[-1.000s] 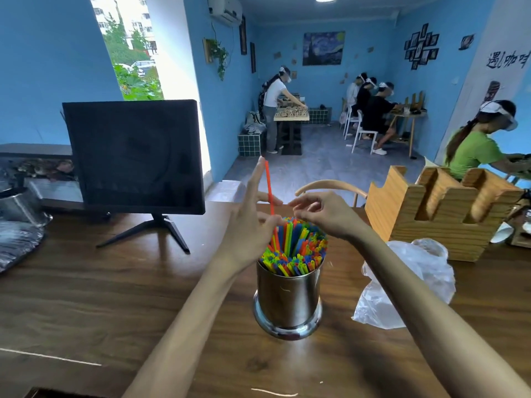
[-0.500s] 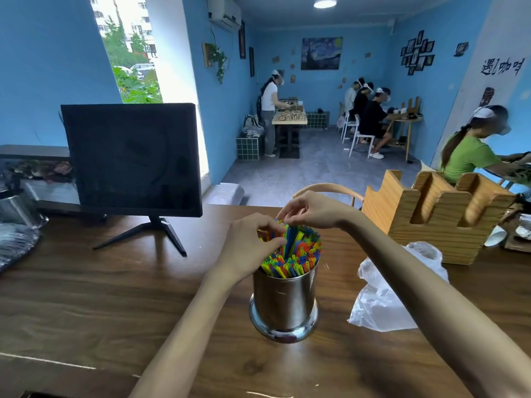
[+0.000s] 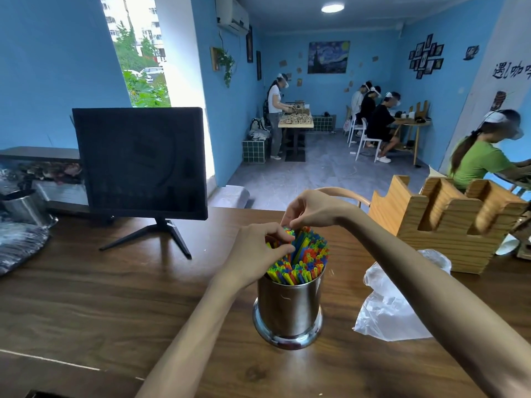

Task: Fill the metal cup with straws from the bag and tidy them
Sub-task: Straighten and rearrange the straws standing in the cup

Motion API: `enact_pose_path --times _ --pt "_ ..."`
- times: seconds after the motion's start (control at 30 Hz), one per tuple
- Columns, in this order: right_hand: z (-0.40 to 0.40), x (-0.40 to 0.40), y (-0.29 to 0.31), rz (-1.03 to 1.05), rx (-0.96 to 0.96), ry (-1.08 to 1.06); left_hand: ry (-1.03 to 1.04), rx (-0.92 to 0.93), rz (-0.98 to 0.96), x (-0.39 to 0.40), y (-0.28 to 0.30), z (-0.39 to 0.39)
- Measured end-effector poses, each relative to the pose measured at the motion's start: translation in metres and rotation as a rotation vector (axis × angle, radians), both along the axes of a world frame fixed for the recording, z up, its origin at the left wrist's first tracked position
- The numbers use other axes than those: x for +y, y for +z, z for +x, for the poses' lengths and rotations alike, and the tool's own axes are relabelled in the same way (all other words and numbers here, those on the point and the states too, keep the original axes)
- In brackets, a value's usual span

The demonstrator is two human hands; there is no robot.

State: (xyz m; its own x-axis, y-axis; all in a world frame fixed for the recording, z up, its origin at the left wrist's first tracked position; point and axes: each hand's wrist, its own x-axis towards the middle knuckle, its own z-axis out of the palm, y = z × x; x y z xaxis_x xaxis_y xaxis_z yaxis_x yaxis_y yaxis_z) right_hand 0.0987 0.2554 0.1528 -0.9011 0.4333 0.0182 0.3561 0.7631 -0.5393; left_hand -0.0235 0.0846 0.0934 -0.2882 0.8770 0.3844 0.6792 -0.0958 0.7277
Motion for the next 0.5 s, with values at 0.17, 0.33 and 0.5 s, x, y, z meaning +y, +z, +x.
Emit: enact_pose_path --times 0.17,0.33,0.5 --pt "0.002 0.000 -0.003 -0.006 0.050 0.000 -0.004 -0.016 0.005 -0.002 -0.001 0.001" --pt "0.006 -0.001 -0.002 0.023 0.139 -0.016 -0.009 -0.035 0.002 -0.003 0.000 0.000" --pt "0.012 0.000 0.007 0.038 0.197 -0.039 -0.022 -0.013 -0.022 -0.003 0.001 0.000"
